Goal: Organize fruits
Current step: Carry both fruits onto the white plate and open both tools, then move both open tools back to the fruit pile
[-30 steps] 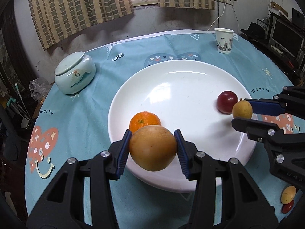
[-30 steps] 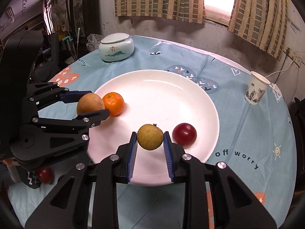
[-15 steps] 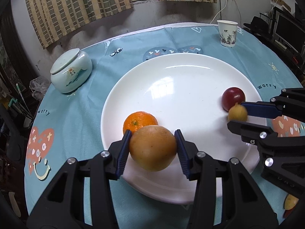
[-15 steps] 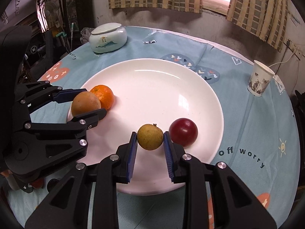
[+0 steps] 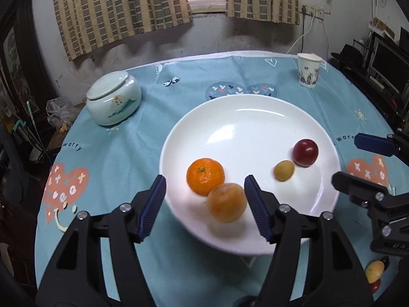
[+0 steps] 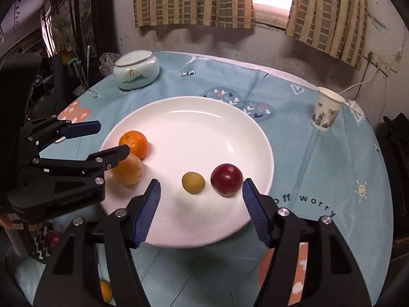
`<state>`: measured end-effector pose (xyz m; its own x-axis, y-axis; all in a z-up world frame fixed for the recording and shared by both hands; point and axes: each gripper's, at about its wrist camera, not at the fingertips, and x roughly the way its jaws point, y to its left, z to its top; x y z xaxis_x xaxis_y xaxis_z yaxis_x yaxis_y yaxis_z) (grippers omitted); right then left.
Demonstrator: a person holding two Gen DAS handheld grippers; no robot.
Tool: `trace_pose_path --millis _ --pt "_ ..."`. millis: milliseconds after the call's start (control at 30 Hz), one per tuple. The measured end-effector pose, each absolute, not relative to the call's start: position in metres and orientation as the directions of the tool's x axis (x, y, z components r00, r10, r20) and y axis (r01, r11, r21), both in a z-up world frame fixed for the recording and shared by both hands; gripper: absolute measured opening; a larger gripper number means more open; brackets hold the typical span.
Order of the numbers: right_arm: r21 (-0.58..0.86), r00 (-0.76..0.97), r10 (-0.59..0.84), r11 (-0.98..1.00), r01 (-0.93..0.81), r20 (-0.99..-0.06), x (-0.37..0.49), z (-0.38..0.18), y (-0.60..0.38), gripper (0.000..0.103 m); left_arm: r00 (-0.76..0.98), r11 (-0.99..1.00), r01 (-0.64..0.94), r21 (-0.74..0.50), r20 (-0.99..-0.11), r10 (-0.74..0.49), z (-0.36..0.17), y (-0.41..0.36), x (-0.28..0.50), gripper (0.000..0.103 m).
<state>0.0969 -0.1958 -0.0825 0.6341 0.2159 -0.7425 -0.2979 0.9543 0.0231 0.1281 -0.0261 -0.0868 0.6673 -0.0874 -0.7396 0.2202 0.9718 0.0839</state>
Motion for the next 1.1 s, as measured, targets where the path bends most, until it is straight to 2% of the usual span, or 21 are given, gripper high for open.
trace_pose_path --millis 333,467,667,800,1033,1100 --pt "0.008 0.686 0.223 0.953 -0.301 -0.693 -0.035 -0.048 -0.222 0.067 0.711 0.949 0.301 0.098 -0.686 -0.155 -0.057 0.01 0.003 0.082" --pt "0.013 0.666 0.229 0.95 -0.313 -0.71 -0.096 -0.067 -0.233 0.067 0.693 0.93 0.354 0.101 -0.696 -0.188 -0.068 0.014 -0.043 0.083" --pt "-0.086 0.621 0.15 0.939 -0.334 -0.769 -0.164 -0.118 -0.237 0.067 0.646 0.914 0.402 0.062 -0.727 -0.234 -0.092 0.025 -0.082 0.083" --pt "-0.076 0.592 0.161 0.932 -0.355 -0.79 -0.18 -0.137 -0.233 0.067 0.637 0.923 0.38 0.054 -0.74 -0.219 -0.099 0.033 -0.081 0.084" --pt "-0.078 0.667 0.259 0.899 -0.431 -0.699 -0.141 -0.106 -0.179 0.067 0.632 0.948 0.319 0.02 -0.749 -0.197 -0.1 0.049 -0.075 0.084" --pt "-0.069 0.647 0.283 0.885 -0.461 -0.708 -0.119 -0.108 -0.161 0.067 0.635 0.945 0.325 0.018 -0.745 -0.204 -0.099 0.051 -0.078 0.086"
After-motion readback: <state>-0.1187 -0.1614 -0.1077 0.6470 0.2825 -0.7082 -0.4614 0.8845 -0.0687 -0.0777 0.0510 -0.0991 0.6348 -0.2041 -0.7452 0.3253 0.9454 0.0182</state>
